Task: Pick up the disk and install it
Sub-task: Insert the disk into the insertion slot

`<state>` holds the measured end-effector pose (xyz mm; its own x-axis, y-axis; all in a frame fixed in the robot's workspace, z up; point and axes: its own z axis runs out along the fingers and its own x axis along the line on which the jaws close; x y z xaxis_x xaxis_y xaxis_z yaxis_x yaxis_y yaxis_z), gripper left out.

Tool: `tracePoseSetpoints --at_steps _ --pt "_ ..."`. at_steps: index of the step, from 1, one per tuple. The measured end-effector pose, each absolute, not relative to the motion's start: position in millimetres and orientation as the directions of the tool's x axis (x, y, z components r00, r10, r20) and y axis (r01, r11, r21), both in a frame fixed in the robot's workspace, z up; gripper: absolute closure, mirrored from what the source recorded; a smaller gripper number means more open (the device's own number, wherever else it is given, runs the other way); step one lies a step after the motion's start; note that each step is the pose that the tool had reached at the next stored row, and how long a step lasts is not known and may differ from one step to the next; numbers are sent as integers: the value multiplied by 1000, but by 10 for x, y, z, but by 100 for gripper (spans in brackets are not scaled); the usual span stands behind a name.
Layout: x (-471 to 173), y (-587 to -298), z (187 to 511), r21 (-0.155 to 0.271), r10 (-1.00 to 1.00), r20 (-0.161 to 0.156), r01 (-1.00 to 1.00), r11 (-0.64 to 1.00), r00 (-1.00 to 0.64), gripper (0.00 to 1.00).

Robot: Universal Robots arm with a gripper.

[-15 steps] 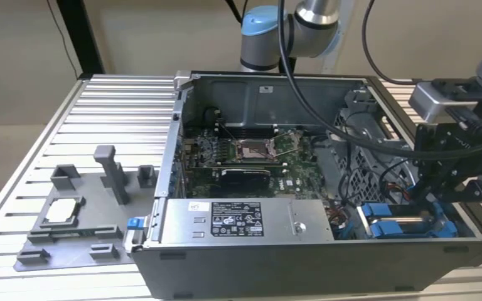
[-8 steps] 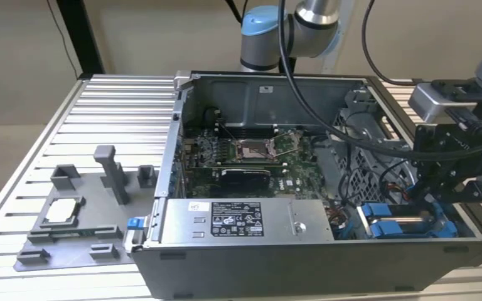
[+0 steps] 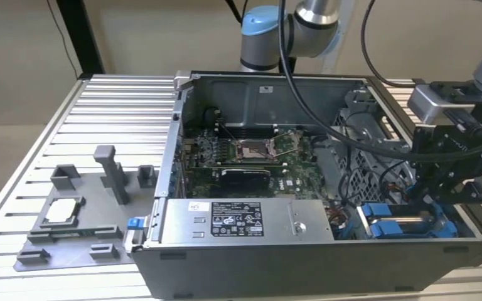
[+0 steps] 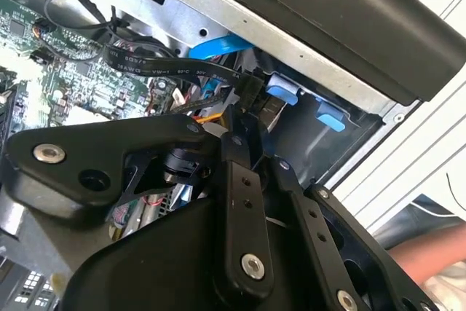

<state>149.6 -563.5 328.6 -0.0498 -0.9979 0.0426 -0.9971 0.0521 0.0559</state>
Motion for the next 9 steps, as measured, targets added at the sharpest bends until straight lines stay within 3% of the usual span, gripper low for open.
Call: tracePoseSetpoints --at_steps 9 --pt "1508 -5635 3255 57 -998 43 -997 52 -50 100"
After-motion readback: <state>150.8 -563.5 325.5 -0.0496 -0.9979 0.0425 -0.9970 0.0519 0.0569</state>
